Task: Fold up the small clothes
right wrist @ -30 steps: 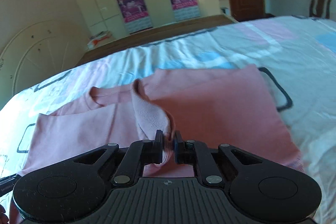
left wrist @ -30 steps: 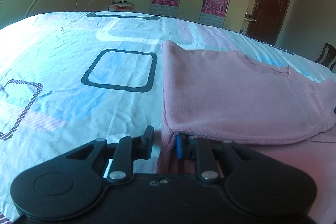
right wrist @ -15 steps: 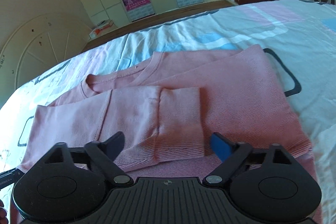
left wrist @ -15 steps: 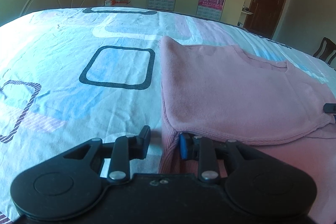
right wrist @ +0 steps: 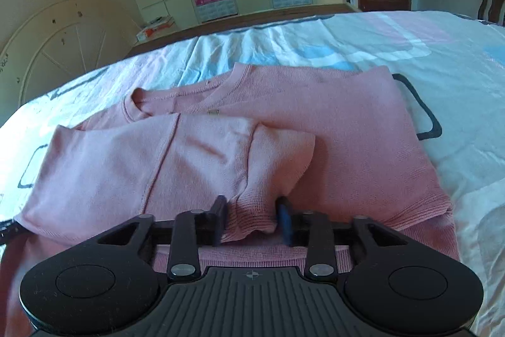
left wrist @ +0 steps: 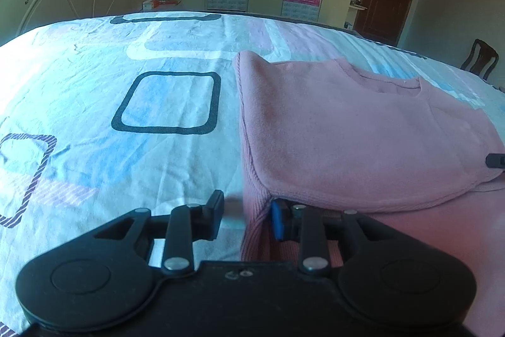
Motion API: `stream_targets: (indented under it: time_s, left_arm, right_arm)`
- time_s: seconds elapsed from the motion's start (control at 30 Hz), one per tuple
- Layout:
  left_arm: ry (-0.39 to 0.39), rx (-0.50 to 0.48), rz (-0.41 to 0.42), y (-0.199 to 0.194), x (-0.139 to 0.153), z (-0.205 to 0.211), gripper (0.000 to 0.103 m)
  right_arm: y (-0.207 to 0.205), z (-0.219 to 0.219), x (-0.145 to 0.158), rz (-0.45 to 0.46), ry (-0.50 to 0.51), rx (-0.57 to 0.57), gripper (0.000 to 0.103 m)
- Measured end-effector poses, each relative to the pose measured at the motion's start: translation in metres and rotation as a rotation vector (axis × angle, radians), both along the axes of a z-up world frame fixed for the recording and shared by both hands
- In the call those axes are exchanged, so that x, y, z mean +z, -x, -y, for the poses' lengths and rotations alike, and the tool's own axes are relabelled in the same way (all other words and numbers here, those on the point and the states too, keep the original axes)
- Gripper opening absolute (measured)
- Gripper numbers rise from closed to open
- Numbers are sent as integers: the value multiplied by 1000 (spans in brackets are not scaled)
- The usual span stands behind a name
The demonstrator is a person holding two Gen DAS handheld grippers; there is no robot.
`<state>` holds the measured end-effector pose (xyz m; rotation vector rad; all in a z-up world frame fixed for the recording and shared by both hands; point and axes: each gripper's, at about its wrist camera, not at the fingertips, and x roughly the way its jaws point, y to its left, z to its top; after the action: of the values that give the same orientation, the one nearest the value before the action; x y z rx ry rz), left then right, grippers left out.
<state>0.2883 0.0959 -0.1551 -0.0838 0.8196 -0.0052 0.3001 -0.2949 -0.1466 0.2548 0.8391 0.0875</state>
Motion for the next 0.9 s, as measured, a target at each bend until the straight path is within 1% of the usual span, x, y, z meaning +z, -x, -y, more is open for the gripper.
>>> stream_targets:
  time_s: [0.03,0.07,0.13,0.17,0.2,0.3,0.37,0.4,0.43,0.47,0.5,0.53,0.6,0.67,0.7,0.73,0.8,0.83,0.87,0.9]
  left_arm:
    - [14,-6,-1,3,4,-2,32]
    - [20,-9,2,5,7,-3,36]
    - [28,2,14,9,16,-5,47]
    - [41,13,30,12,21,-7,58]
    - [53,22,51,14,27,-8,63]
    - [74,13,86,11,42,-5,65]
    - [79,3,90,2,44,-2,66]
    - [77,3,81,-7,42,0,66]
    - [81,7,74,-16,39,0,65]
    - [90,13,68,-27,35,0,65]
    - [97,21,61,-36,31,0,62]
    - [107,32,51,-49,26,0,61]
    - [125,46,31,-71,16,0,59]
    - [128,57,20,-90,9,1,58]
    - [127,61,20,-98,7,1,58]
    - [128,68,17,-106,3,1,56]
    - [131,85,11,-117,-3,-2,53]
    - [133,94,7,-122,-6,-4,50]
    - [133,101,5,-125,-8,-5,49]
    - [133,103,11,-126,-10,-6,49]
  right_arm:
    - [1,1,5,23,2,-7,78]
    - [1,2,9,42,2,-11,83]
    - [-2,7,16,63,-11,-17,83]
    - [-5,10,17,65,-19,-26,83]
    - [-9,13,16,60,-23,-32,83]
    - [-21,25,9,46,-46,-73,83]
    - [-29,28,2,24,-68,-84,83]
    - [-34,29,-3,10,-77,-79,83]
    - [-37,28,-7,-1,-90,-77,81]
    - [-41,27,-10,-3,-99,-76,74]
    - [-44,26,-12,-3,-102,-76,70]
    - [-47,25,-13,3,-106,-82,60]
    - [-54,23,-13,0,-127,-68,26]
    - [-58,16,-7,14,-128,-43,16]
    - [-57,9,0,44,-103,-17,14]
    - [-55,1,10,87,-55,9,14]
    - [-48,-15,26,175,105,50,14]
    - [-48,-20,27,186,183,50,14]
    - [-51,-18,23,153,208,48,14]
    - [-56,-12,15,96,193,43,14]
